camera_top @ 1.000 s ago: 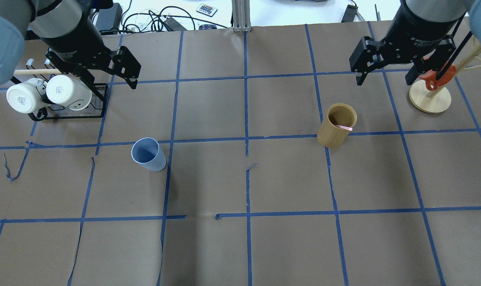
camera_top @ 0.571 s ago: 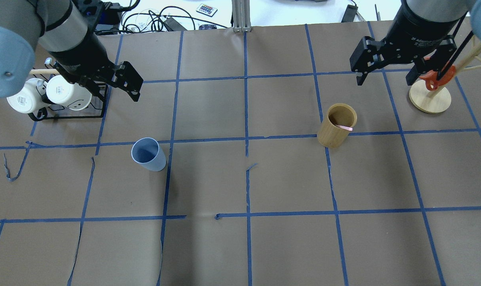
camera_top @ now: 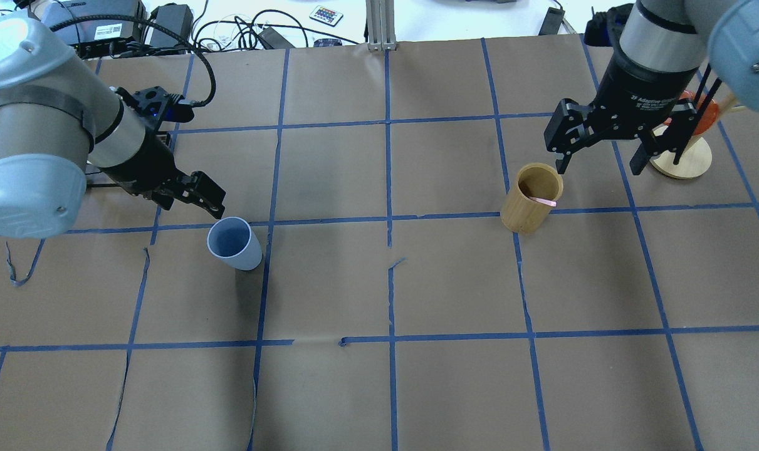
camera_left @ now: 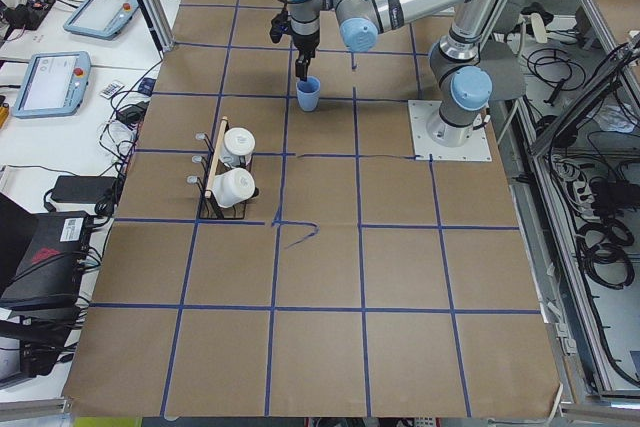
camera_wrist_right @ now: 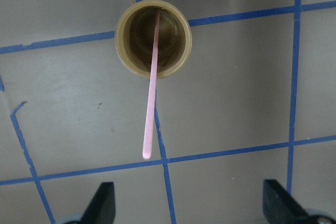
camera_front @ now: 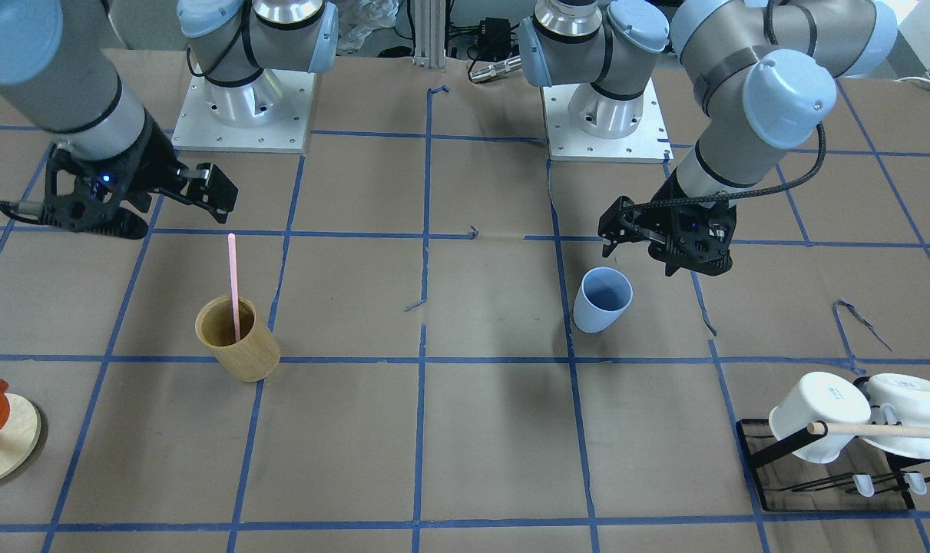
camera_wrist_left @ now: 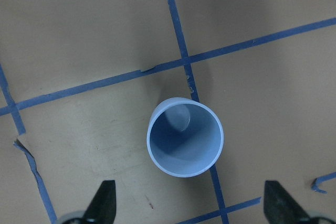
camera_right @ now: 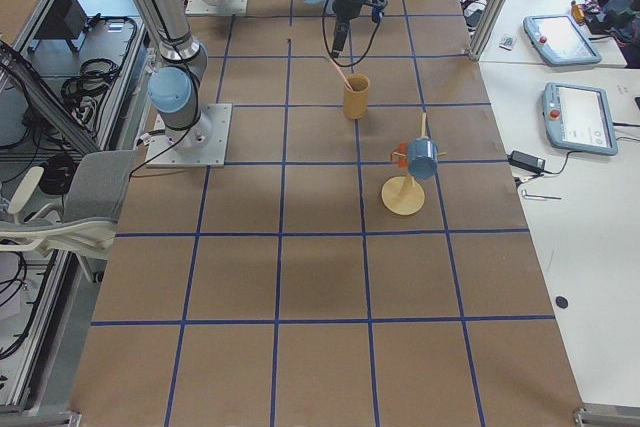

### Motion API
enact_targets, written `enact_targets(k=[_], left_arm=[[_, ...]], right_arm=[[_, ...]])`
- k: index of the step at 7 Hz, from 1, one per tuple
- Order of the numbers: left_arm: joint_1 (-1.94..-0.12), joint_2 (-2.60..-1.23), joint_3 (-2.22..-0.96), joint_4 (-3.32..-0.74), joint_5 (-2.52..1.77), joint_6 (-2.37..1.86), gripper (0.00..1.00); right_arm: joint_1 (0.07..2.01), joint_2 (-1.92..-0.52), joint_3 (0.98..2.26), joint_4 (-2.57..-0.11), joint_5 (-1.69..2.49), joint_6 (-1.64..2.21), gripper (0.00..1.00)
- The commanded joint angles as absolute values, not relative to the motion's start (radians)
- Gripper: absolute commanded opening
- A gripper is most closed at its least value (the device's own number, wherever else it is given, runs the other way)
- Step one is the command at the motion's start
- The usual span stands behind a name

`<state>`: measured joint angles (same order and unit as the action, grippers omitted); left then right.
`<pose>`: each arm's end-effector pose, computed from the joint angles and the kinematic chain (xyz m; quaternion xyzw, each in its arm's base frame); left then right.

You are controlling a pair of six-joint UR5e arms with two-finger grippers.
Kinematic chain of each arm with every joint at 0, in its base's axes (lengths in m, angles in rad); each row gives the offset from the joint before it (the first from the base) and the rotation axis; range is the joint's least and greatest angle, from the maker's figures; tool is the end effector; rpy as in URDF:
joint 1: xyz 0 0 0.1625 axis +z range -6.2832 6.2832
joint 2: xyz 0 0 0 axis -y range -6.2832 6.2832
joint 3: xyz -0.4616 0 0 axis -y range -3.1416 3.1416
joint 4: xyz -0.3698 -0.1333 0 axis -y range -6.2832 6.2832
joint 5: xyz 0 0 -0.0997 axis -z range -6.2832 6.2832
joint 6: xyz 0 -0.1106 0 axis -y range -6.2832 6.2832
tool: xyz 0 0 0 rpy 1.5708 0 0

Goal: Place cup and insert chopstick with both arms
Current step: 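Lower left gripper onto blue cup while right gripper descends over tan cup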

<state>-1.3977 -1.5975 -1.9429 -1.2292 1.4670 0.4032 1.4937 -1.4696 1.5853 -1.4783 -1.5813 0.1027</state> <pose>-0.0657 -0.4646 0.3648 -0.1131 -0.9918 -0.0126 0.0578 0.0941 -0.4974 0.4502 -0.0887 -0.9906 -0.1038 0.0066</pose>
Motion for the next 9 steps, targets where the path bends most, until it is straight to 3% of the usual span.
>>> enact_targets(k=[1, 5, 6, 7, 8, 9], left_arm=[[-1.402, -1.649, -1.973, -1.160, 1.587, 0.263, 0.98], [-1.407, -1.720, -2.035, -1.039, 1.598, 0.204, 0.91], [-1.407, -1.733, -2.040, -1.034, 1.591, 0.207, 0.73], [-1.405, -1.739, -2.040, -1.034, 1.583, 0.204, 0.09], [-1.407, -1.744, -2.037, -1.034, 1.580, 0.199, 0.00], [-1.407, -1.743, -2.033, -1.032, 1.580, 0.174, 0.00]], right_arm=[[1.485, -1.360, 1.531, -1.489, -1.489, 0.205, 1.00], [1.485, -1.296, 1.542, -1.415, -1.486, 0.245, 1.00], [1.485, -1.298, 1.542, -1.414, -1.485, 0.255, 1.00], [1.485, -1.298, 1.542, -1.416, -1.482, 0.259, 0.99], [1.485, -1.298, 1.543, -1.413, -1.483, 0.267, 0.80], [1.485, -1.296, 1.543, -1.413, -1.483, 0.281, 0.70]])
